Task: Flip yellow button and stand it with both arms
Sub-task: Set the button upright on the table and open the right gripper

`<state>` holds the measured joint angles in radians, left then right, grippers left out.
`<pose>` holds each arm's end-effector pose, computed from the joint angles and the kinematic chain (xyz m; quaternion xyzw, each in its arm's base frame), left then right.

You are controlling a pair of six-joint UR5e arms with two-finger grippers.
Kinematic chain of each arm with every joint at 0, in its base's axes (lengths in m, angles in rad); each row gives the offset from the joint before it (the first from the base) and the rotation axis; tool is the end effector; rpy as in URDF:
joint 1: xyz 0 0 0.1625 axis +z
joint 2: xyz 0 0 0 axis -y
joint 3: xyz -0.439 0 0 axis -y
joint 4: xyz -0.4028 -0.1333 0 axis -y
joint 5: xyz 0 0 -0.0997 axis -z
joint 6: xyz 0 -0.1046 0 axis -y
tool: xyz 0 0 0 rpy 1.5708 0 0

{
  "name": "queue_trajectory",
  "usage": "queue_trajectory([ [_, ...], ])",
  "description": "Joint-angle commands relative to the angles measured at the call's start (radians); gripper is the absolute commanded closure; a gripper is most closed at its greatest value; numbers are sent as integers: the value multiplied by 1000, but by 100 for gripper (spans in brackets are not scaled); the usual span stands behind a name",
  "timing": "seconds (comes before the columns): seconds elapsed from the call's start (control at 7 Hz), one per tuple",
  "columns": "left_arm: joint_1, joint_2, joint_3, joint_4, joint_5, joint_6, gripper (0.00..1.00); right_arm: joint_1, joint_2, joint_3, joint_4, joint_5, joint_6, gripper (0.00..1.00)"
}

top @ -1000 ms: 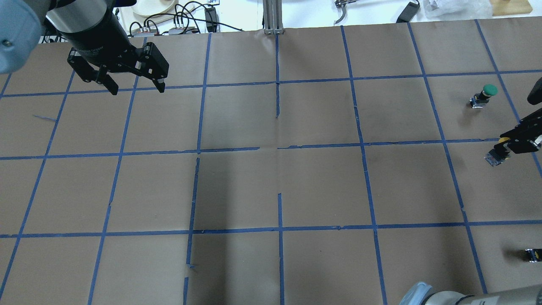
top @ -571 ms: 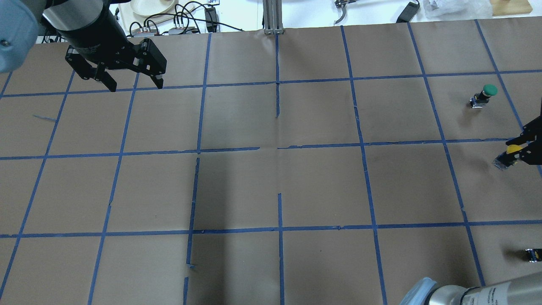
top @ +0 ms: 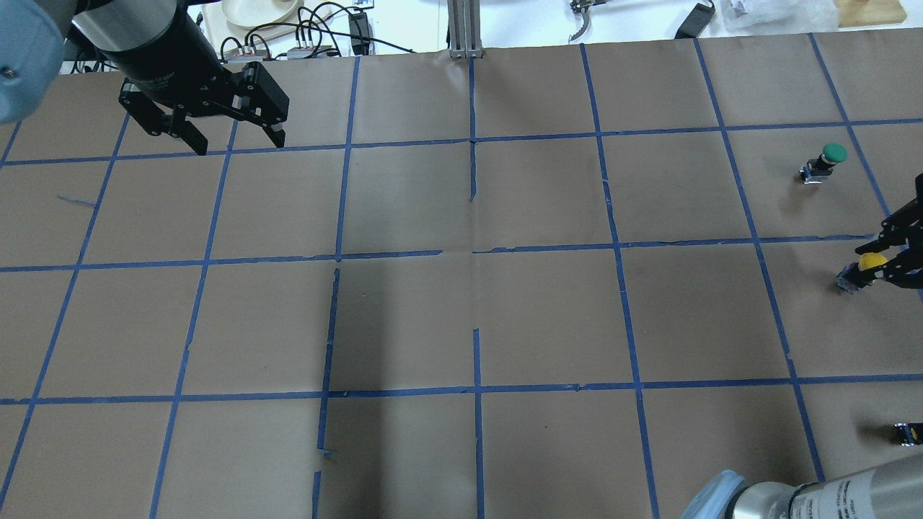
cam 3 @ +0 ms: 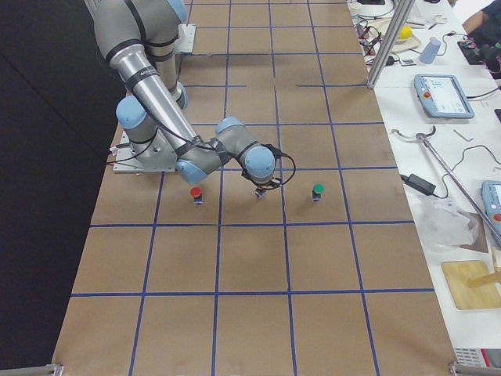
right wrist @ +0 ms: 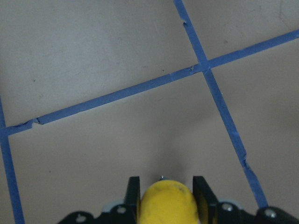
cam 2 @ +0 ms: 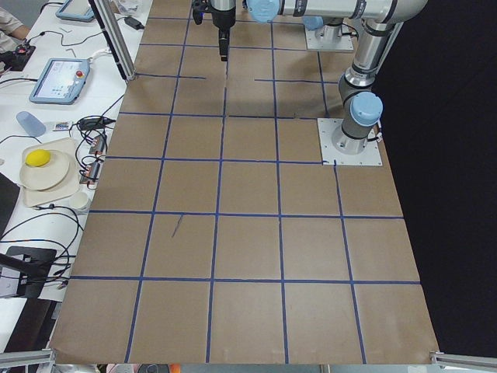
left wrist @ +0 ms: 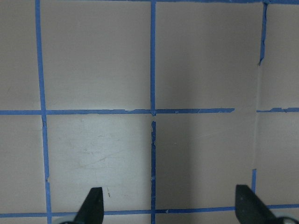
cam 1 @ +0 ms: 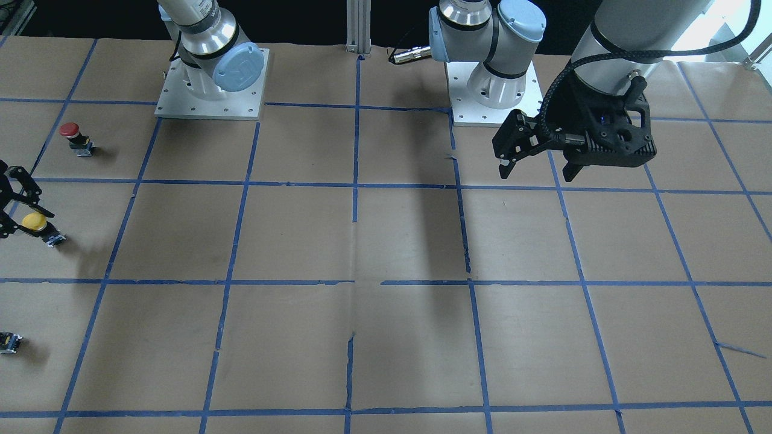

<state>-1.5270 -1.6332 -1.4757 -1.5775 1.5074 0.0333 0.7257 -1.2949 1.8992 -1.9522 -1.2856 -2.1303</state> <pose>-0.1165 -0.5380 0.5120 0.0048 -0.9994 0.0142 0.0312 -0.2855 -0.4709 0.2361 -0.5769 0.7970 -0.1316 0.1214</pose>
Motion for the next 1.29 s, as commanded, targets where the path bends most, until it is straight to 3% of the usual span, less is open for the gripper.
queue_trajectory([
  [0.0, 1, -2, 0, 1, -1, -1, 0, 0, 5, 1, 7, 0, -3, 26],
  [0.14, 1, -2, -1, 10, -1, -1, 0, 0, 5, 0, 7, -3, 7, 1],
  [0.57, 1, -2, -2, 10, -1, 0, 0, 11, -38, -20, 16, -38, 204, 0],
  [0.86, 1, -2, -1, 10, 1, 0, 0, 47, -124, -37, 50, -90, 399, 0],
  [1.14, 2, 0, -2, 8, 1, -1, 0, 139, -240, -38, 120, -197, 785, 0],
])
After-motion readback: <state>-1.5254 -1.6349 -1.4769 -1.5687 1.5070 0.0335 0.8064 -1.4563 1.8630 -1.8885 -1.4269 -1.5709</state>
